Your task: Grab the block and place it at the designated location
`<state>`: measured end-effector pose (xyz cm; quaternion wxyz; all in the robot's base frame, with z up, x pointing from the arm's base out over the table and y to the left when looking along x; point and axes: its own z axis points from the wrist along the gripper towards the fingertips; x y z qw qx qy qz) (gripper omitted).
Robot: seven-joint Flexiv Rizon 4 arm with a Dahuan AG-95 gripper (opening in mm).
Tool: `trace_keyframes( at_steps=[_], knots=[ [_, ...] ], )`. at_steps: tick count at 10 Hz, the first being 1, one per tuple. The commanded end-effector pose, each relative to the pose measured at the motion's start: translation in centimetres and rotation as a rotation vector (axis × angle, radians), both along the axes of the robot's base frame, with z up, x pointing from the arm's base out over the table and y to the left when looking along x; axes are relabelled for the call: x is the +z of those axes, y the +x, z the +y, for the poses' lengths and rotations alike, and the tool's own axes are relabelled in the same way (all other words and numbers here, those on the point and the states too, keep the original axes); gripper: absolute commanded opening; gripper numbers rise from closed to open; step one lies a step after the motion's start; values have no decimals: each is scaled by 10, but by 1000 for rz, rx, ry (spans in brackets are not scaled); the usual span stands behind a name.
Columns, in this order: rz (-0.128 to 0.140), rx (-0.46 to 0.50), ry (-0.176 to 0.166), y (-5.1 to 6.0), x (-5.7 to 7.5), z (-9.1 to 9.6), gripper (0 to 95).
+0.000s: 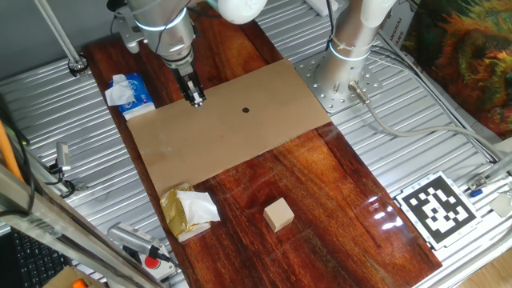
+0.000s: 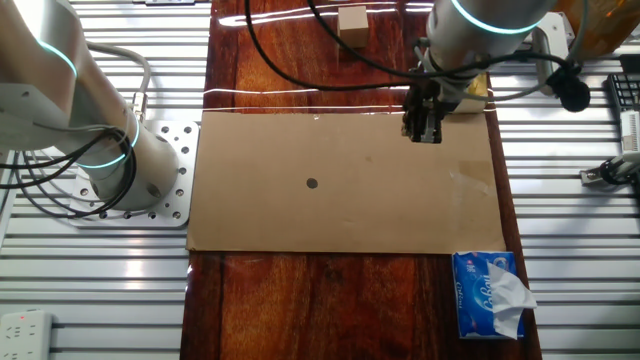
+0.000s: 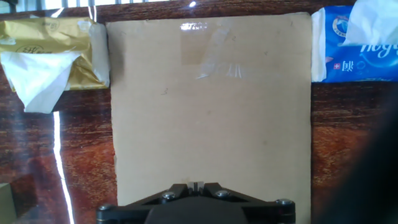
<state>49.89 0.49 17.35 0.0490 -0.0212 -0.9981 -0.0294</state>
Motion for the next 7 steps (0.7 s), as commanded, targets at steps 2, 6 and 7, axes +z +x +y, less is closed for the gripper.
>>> trace_keyframes(
  at_steps=[2, 6, 7],
  knots=[
    [-4, -21, -6, -14, -4, 24, 0],
    [-8, -51, -34, -29, -13, 63, 0],
    [-9, -62, -37, -32, -15, 75, 0]
  ],
)
